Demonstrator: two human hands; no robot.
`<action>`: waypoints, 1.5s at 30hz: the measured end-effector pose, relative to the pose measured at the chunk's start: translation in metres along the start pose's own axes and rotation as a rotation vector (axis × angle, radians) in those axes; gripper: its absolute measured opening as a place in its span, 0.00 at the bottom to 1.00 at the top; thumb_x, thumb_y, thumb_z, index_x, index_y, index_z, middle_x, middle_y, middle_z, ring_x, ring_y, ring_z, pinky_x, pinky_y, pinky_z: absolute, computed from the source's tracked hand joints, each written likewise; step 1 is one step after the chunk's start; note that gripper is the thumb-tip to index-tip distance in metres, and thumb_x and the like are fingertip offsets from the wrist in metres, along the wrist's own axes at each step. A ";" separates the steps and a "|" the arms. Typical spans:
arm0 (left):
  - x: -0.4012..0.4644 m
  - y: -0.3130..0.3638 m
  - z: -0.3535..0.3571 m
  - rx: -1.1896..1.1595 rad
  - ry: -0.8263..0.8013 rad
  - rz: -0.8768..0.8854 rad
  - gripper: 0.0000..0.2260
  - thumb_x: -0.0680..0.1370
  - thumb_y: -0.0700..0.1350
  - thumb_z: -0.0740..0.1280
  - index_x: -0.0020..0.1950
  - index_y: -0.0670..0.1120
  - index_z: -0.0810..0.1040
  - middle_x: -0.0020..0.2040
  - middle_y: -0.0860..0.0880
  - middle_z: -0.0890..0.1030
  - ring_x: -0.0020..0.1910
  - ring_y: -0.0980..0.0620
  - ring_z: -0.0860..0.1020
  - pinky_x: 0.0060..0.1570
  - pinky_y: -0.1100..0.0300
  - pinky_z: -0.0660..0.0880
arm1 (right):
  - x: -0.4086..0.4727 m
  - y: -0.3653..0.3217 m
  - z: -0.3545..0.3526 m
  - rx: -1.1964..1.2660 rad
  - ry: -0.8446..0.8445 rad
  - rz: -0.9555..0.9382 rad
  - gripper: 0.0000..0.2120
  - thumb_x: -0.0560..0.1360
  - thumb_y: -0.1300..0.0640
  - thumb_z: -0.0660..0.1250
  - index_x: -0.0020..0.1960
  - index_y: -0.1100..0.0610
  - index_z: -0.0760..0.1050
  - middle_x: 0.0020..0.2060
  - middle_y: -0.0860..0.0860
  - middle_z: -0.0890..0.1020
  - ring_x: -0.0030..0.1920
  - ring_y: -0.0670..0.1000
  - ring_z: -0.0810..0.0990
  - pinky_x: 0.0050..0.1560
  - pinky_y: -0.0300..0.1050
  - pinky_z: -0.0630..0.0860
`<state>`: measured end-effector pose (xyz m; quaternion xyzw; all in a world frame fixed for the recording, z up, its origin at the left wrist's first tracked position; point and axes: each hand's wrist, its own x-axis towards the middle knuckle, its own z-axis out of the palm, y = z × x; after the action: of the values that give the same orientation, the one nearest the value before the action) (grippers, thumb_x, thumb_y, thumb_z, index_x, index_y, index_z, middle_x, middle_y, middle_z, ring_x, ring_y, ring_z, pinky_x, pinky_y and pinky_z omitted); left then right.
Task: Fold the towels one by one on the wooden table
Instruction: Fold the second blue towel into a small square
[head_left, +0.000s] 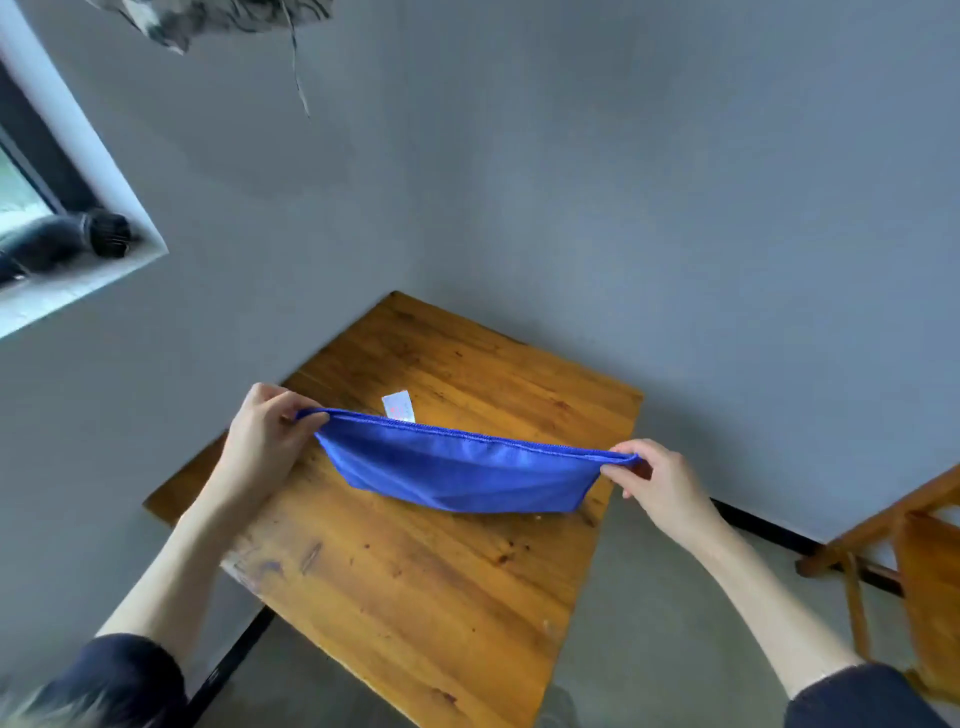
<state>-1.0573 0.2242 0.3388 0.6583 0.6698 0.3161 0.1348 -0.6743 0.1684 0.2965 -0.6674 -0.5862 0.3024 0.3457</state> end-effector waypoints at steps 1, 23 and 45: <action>0.002 0.002 -0.007 -0.020 0.020 0.019 0.02 0.74 0.38 0.69 0.44 0.43 0.81 0.46 0.49 0.76 0.42 0.50 0.73 0.45 0.61 0.66 | 0.004 -0.004 -0.003 0.045 0.022 -0.023 0.05 0.72 0.63 0.71 0.43 0.54 0.77 0.37 0.50 0.76 0.28 0.42 0.73 0.34 0.29 0.68; -0.016 -0.032 -0.081 0.052 -0.199 0.093 0.11 0.74 0.35 0.68 0.44 0.52 0.82 0.40 0.58 0.76 0.40 0.55 0.74 0.42 0.77 0.65 | 0.024 -0.078 -0.002 -0.136 -0.218 -0.448 0.25 0.73 0.68 0.63 0.39 0.35 0.73 0.43 0.37 0.80 0.45 0.40 0.76 0.43 0.31 0.70; -0.002 -0.017 -0.115 0.057 0.007 0.059 0.06 0.73 0.42 0.71 0.37 0.51 0.80 0.37 0.55 0.79 0.38 0.60 0.76 0.38 0.74 0.68 | 0.056 -0.088 0.007 -0.219 -0.133 -0.436 0.07 0.74 0.62 0.68 0.37 0.55 0.79 0.39 0.42 0.79 0.41 0.45 0.78 0.41 0.26 0.69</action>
<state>-1.1399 0.1950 0.4160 0.6803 0.6591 0.3031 0.1042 -0.7229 0.2309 0.3645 -0.5375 -0.7669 0.1984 0.2890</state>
